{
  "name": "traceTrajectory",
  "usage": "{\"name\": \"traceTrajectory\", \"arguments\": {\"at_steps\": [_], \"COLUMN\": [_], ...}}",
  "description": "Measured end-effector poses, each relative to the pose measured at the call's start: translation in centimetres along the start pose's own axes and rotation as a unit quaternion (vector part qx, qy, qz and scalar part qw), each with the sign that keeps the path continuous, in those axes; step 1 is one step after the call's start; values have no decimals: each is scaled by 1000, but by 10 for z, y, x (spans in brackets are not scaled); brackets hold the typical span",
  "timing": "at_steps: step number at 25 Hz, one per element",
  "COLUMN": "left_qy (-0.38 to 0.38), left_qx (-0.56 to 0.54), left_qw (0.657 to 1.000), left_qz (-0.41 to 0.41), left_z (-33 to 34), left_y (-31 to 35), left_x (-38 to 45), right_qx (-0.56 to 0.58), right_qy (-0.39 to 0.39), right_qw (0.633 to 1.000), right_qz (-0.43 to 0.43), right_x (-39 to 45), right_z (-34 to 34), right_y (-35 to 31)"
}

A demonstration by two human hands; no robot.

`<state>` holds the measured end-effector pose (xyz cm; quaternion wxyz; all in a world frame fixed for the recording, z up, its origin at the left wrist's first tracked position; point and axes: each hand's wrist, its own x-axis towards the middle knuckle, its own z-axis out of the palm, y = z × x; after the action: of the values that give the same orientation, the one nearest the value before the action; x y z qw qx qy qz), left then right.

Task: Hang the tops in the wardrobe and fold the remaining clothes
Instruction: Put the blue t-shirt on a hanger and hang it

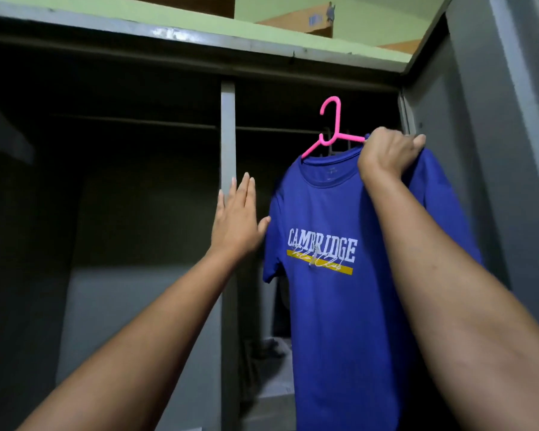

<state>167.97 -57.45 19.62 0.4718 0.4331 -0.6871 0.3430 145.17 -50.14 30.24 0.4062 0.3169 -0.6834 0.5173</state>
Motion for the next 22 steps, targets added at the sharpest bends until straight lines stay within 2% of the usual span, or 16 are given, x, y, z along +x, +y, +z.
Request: {"name": "traceTrajectory", "arguments": {"at_steps": [3,8,12,17,20,22], "left_qy": [44,150,169,170,163,152], "left_qx": [78,218,236,239,217,201], "left_qw": [996,964,957,956,962,968], "left_qz": [-21,-24,-21,-10,-3,6], "left_z": [19,48,53,52,49,49], "left_y": [-9,-15,-18,-19,-17,-15], "left_x": [36,45,50,46,43,35], "right_qx": [-24,-92,-110,-146,-159,-148], "right_qy": [7,7,12,-25,7,58], "right_qw": [999,993,991,986,984,979], "right_qz": [-45,-80,-74,-76,-87,-127], "right_x": [35,59,65,58,57,46], "right_z": [42,108,139,152,152,158], "right_y": [-34,-56,-61,-66,-60,-53]}}
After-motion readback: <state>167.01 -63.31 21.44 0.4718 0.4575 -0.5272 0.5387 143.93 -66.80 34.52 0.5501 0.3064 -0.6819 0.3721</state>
